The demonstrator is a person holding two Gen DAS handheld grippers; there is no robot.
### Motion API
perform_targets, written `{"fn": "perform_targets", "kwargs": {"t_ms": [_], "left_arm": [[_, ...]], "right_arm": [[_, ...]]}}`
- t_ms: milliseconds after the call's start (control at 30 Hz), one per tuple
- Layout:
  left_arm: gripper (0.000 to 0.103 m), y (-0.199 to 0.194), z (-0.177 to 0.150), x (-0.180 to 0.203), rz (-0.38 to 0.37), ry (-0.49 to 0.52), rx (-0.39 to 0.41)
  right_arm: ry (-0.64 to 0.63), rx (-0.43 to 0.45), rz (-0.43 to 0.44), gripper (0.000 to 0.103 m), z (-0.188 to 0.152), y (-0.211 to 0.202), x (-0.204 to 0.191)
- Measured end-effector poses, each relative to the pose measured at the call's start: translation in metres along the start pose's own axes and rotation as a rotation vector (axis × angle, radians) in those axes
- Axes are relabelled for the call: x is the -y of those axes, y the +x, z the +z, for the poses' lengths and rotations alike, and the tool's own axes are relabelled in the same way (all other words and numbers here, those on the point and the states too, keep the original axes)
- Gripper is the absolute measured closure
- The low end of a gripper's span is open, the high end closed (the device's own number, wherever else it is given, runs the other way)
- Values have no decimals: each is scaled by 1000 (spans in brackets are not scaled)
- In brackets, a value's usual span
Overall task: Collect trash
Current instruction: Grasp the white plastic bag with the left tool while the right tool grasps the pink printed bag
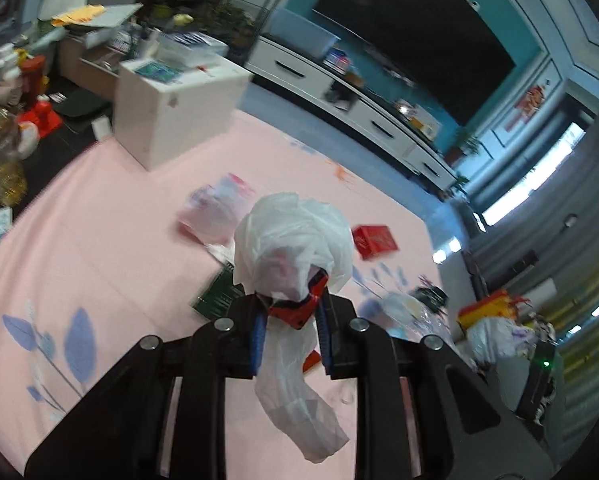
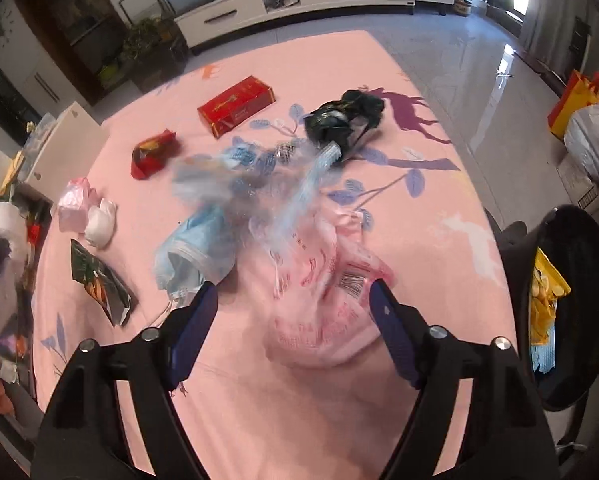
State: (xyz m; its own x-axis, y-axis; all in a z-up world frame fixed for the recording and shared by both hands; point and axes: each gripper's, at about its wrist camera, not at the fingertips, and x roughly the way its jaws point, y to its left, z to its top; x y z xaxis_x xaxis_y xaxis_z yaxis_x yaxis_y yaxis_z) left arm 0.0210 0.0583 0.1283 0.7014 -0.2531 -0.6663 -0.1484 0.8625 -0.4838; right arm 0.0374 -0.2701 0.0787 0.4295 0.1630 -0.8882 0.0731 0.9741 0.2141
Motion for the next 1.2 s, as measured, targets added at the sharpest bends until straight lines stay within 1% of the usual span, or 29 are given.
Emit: {"fn": "perform_targets", "kwargs": {"t_ms": [67,200,233,333,367,400,433,500,533,567,667,767,867,1000,1200], "left_arm": [[80,3,-6,5,-23,-1,-28],[80,4,-15,15,-39,21,-45],[80,4,-17,19,-43,30,-45],[80,4,-19,23,-56,42,-51],[80,4,-21,24,-62,41,-53],[80,6,-21,24,-67,41,-57],[80,6,-22,25,-71,42,-61],[80,7,-25,30,-76,57,-68],[80,7,-25,32,-76,62,-69],[80,7,-27,34,-76,72,-70],[80,6,-29,38,-78,91,-69],[79,4,-30,42,-84,103,-71],[78,4,-30,42,-100,99,-78],[78,0,-33,51,-129,124,-73],[77,-3,-44,65,-165,167,-79]], "right_arm": [[3,8,-1,22,-4,-4,3],[-20,17,-92,22,-6,4,6],[-17,17,-104,22,-5,7,6],[-17,27,-88,25,-4,13,7],[-25,36,-80,28,-3,13,6],[-32,39,-74,36,-2,14,4],[-35,38,-69,40,-1,16,3],[-29,20,-56,58,0,22,2],[-28,1,-59,65,0,27,2],[-33,-14,-67,78,-1,30,1],[-59,-6,-102,84,-4,30,-4],[-50,16,-78,86,-5,20,-3],[-51,61,-87,86,-7,2,-3],[-25,141,-28,86,-11,-30,1],[-3,245,12,86,-18,-71,9]]}}
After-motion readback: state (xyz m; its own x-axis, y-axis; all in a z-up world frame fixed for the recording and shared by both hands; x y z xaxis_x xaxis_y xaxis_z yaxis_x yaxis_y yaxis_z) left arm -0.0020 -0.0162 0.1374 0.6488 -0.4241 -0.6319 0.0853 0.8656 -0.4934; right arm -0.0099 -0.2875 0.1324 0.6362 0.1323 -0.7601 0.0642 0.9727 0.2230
